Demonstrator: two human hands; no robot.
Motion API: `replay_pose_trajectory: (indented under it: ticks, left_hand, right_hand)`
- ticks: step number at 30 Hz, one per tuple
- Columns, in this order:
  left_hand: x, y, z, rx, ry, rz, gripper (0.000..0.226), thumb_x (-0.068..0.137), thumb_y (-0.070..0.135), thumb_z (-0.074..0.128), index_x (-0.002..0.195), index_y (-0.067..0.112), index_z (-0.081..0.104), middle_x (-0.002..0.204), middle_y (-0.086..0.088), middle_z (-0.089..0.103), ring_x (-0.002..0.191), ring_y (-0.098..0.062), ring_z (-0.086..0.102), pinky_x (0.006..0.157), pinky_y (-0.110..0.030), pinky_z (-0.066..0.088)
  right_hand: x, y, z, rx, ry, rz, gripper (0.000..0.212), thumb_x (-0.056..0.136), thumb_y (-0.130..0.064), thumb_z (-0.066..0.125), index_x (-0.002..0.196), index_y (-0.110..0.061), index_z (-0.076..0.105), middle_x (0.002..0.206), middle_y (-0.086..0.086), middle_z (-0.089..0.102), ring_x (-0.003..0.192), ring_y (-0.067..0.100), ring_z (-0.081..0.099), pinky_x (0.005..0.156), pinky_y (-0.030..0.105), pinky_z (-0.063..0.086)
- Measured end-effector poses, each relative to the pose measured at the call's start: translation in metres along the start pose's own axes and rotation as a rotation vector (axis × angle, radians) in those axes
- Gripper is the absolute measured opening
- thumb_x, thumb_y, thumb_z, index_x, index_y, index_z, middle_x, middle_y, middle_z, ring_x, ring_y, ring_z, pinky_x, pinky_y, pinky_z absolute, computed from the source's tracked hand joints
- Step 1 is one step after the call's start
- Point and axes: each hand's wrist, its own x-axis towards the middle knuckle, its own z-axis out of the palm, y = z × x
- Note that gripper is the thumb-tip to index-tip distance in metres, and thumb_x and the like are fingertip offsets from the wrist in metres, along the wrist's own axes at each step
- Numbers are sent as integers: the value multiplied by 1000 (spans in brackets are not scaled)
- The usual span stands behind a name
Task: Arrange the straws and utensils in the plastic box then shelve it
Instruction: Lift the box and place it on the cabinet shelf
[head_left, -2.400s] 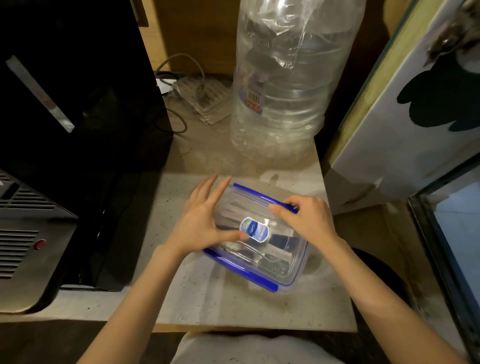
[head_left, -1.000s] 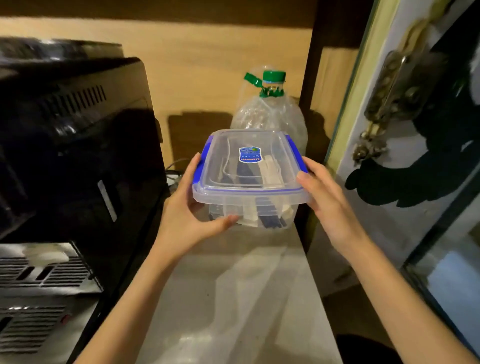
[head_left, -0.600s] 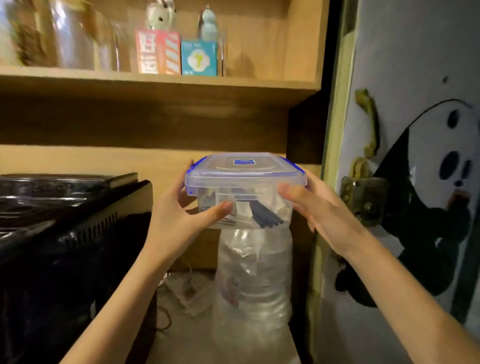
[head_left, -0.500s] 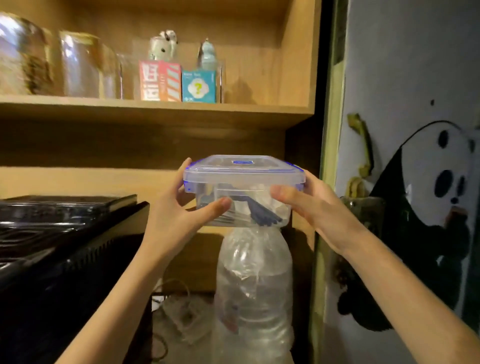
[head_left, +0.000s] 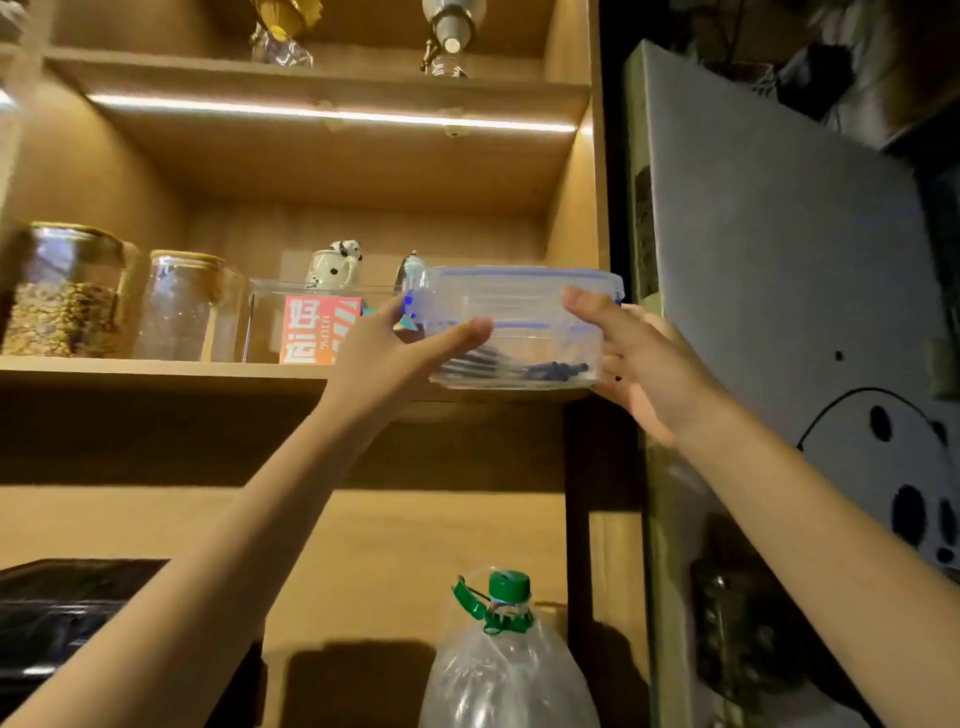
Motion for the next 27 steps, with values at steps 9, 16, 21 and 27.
replay_pose_trajectory:
  ticks: [9,16,21,27]
  left_hand:
    - [79,-17,26,-25,-96,-61,13,82,31,66,85,21,60,82,2,67,65,-4,68,50,-9,52]
    - [108,-57,45,-108,-146,-162,11,81,28,68,79,22,58,79,3,66,50,7,66,44,-9,51]
    - [124,-85,54,-71,-177,-171,16,81,33,66,89,20,60,90,-1,68,76,-7,68,53,-11,56]
    - [139,-118,69,83,-169,-200,29,79,42,67,91,17,64,99,-12,71,89,-21,67,72,-26,56]
  right_hand:
    - [74,0,-25,5,76,34,45,79,-46,65,113,-21,50,106,6,65,101,22,63,86,34,53]
    - [117,33,-36,-39,99,70,63,77,-49,66,127,-15,47,117,12,62,103,26,63,75,28,55]
    - [141,60,-42,-67,148,70,80,63,-61,71,125,-17,46,117,10,61,103,26,61,82,35,54]
    - [162,86,-55,-78,118,71,90,58,-57,75,128,-11,42,112,11,65,94,22,68,82,35,57]
